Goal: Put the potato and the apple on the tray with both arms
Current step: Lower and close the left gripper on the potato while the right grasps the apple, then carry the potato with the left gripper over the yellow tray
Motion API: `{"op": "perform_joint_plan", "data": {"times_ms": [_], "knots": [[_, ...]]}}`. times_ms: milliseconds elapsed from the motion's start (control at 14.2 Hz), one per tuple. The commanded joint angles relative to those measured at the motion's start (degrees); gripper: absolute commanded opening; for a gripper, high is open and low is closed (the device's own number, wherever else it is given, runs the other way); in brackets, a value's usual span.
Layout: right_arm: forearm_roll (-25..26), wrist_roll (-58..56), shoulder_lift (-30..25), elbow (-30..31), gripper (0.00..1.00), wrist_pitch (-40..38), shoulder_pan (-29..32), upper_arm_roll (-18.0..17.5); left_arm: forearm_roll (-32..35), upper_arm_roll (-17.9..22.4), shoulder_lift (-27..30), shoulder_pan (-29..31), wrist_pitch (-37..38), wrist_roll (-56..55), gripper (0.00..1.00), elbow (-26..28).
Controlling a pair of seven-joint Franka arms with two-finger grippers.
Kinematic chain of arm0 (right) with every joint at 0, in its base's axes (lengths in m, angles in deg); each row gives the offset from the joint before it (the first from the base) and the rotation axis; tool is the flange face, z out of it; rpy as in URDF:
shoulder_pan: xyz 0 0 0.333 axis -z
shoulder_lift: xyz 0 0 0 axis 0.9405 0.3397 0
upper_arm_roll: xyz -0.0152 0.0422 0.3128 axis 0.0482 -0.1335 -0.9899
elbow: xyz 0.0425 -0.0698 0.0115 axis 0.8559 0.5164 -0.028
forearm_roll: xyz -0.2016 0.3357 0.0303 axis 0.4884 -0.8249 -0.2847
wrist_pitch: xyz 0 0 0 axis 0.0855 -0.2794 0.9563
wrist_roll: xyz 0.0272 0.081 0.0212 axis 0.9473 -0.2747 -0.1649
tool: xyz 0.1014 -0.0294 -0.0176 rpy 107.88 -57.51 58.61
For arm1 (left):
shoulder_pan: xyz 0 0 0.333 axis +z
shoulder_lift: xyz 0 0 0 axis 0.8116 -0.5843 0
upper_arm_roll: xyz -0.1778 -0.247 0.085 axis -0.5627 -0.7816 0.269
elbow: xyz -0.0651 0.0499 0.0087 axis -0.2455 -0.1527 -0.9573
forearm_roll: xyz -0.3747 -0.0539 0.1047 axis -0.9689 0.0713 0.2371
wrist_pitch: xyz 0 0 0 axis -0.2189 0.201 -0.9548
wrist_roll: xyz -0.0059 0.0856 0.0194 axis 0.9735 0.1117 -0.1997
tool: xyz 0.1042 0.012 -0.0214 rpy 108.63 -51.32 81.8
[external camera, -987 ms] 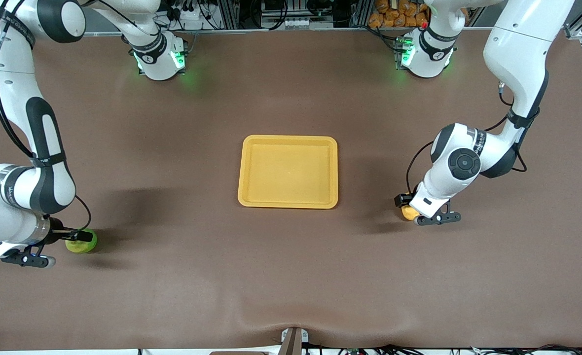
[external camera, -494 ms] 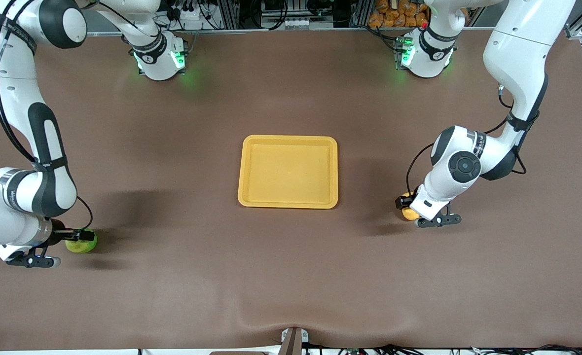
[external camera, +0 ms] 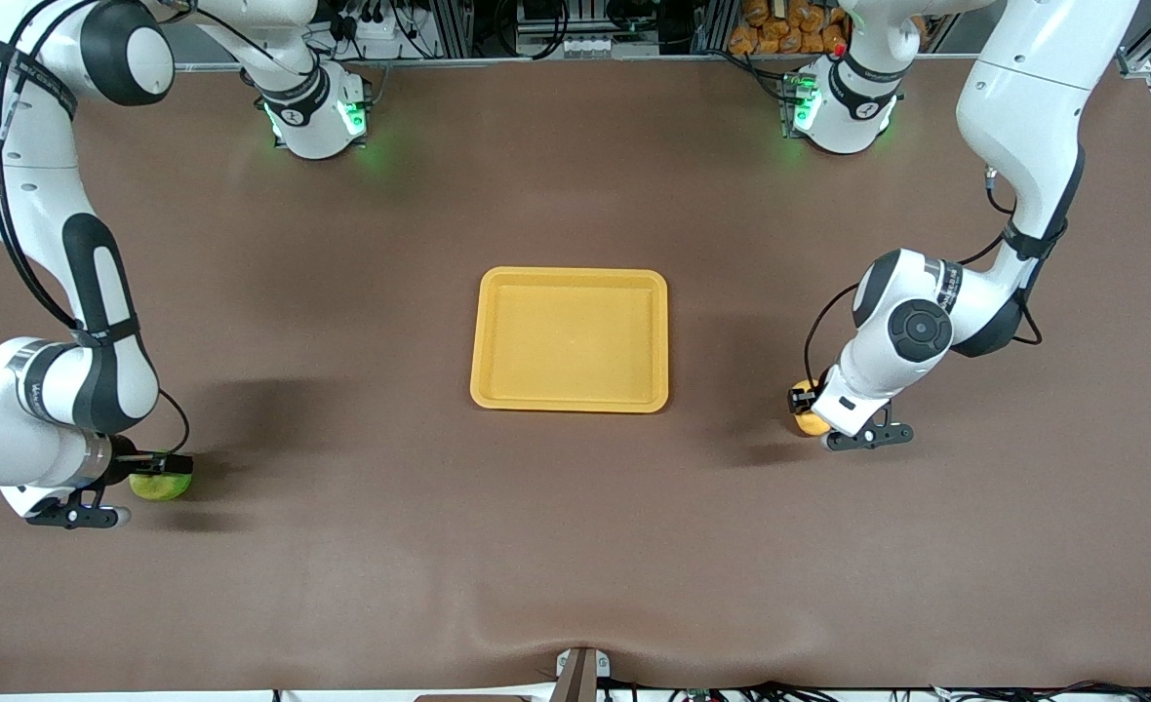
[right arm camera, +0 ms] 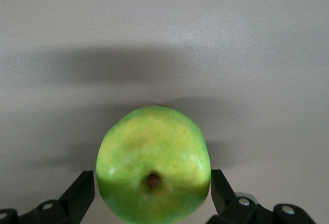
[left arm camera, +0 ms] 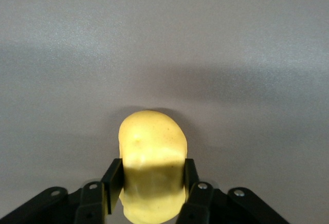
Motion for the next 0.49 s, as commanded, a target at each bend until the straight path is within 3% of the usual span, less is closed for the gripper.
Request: {"op": "perform_joint_plan", "data": {"times_ms": [0, 141, 212, 423], "knots": [[0.5, -1.4, 1.8, -2.7, 1.0, -0.5, 1.3, -1.0, 2.5, 0.0, -0.7, 0.1, -0.6, -1.5, 0.3, -0.7], [0.3, -1.5, 2.1, -3.0, 0.99, -0.5, 1.6, -1.0, 2.5, 0.0, -0.7, -0.1, -0.5, -1.4, 0.22, -0.7], [0.3, -1.7, 2.2, -3.0, 0.83, -0.5, 2.0, -1.1, 2.5, 0.0, -0.6, -0.1, -0.5, -1.4, 0.19, -0.7], [0.3, -4.3, 2.2, -3.0, 0.48, -0.5, 2.1, -1.1, 2.8, -0.4, 0.5, -0.2, 0.1, -0.9, 0.17, -0.6]]}}
